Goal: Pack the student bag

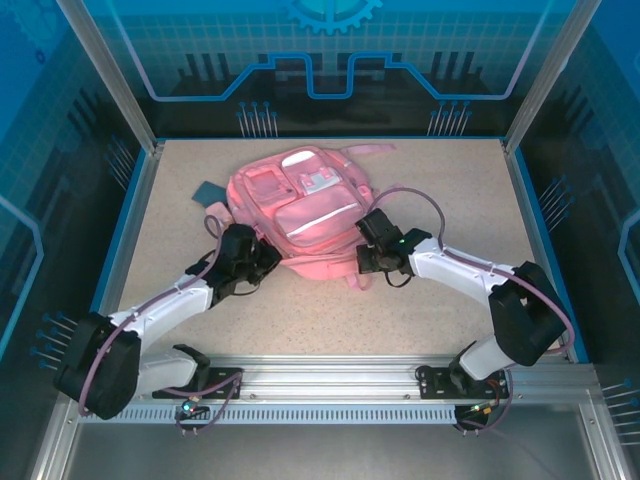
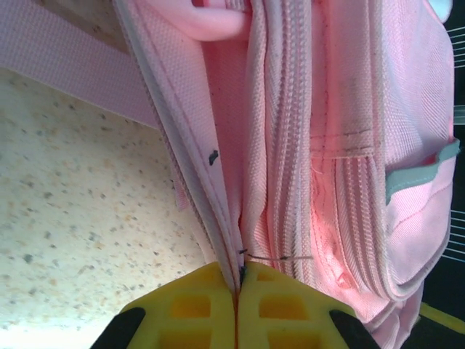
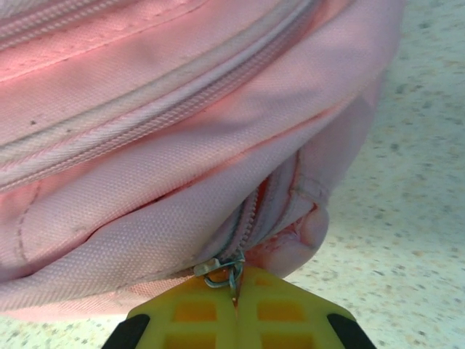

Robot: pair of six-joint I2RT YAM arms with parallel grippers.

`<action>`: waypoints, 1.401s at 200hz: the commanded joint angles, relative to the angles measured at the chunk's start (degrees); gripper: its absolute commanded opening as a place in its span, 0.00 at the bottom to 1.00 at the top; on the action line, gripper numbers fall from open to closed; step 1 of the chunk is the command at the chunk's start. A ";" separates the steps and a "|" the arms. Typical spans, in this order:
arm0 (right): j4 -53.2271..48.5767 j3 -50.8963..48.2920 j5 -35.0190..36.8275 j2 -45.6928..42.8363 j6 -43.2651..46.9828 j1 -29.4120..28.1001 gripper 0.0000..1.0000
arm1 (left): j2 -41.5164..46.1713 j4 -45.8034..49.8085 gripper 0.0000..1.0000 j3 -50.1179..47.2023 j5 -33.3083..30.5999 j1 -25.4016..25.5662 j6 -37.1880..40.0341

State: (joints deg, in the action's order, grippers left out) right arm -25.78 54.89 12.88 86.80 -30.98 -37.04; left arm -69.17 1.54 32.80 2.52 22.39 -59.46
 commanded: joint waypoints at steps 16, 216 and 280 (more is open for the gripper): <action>4.58 -1.74 -15.90 1.18 4.11 0.18 0.00 | -2.65 7.83 0.17 6.27 -2.86 -4.75 7.78; 18.50 15.99 -33.51 18.31 -2.47 -14.49 0.00 | 18.12 12.28 0.65 -6.34 3.97 -4.79 -6.57; 17.69 15.24 -32.11 17.80 -1.80 -15.13 0.00 | 13.01 10.28 0.52 -2.08 2.41 -2.79 -5.52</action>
State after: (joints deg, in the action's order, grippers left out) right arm -9.06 69.04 -18.39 105.03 -34.24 -50.70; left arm -55.22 12.88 26.94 5.69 17.89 -65.34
